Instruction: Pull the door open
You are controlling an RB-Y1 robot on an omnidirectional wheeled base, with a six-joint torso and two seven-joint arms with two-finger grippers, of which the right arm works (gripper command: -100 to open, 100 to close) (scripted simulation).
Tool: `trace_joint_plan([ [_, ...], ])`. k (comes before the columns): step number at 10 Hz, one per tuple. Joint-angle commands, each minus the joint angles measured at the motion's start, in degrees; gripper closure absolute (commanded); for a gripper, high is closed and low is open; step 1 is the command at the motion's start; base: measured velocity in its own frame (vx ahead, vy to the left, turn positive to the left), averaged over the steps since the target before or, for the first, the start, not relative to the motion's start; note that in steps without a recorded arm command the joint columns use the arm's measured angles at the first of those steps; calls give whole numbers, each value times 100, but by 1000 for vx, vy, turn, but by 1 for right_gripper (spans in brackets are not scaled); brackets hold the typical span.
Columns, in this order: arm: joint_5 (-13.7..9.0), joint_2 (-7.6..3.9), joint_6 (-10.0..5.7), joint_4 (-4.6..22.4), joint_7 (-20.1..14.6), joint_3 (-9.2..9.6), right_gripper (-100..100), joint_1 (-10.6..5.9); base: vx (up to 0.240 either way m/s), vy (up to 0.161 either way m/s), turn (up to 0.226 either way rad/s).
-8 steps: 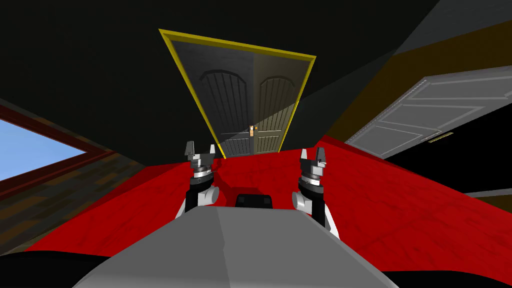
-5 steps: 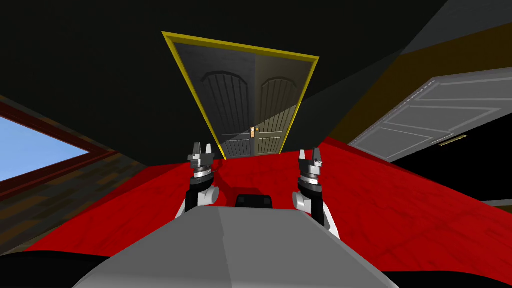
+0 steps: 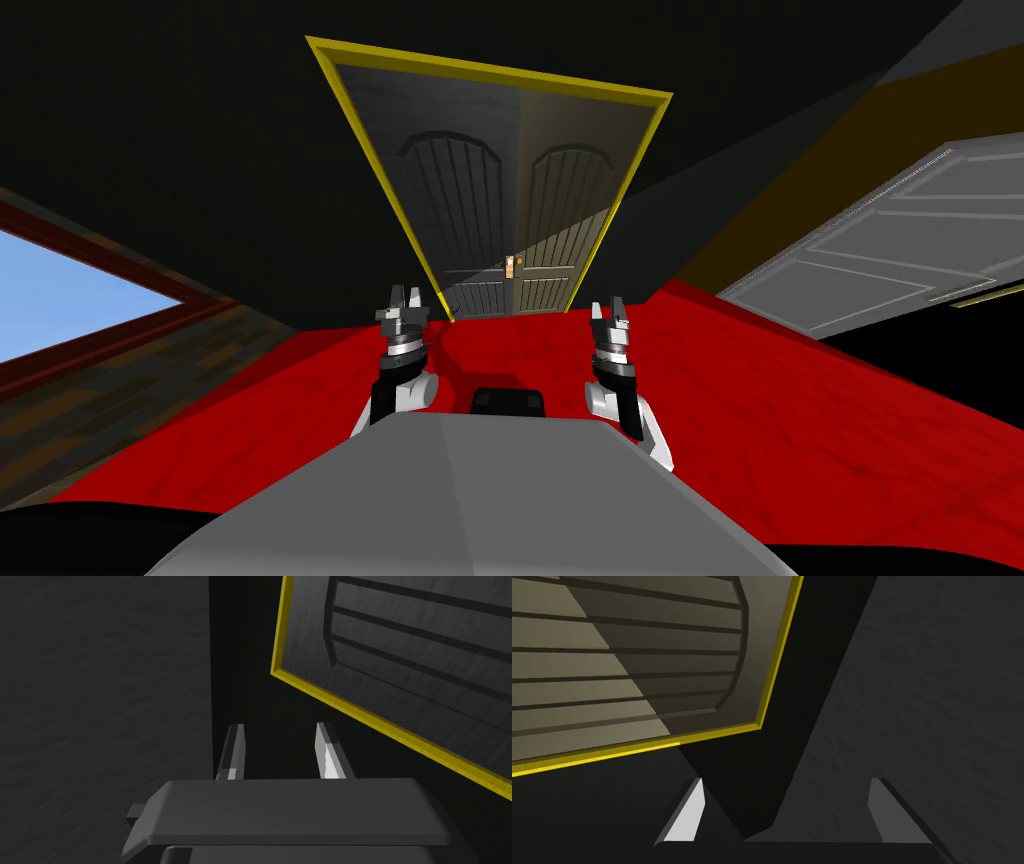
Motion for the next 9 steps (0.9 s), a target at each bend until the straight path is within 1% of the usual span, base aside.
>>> trace_joint_plan([
  [1, 92, -75, 75, 216, -112, -40, -100, -71, 184, 25, 78],
  [2, 153, -117, 134, 346, -176, -64, -100, -127, 171, 43, 79],
  [5, 287, -187, 263, 630, -316, -114, -100, -251, 162, 13, 77],
  [7, 428, -242, 398, 928, -464, -167, -100, -382, 164, 21, 93],
  [9, 500, -267, 467, 1080, -539, -193, -100, -449, 139, -10, 73],
])
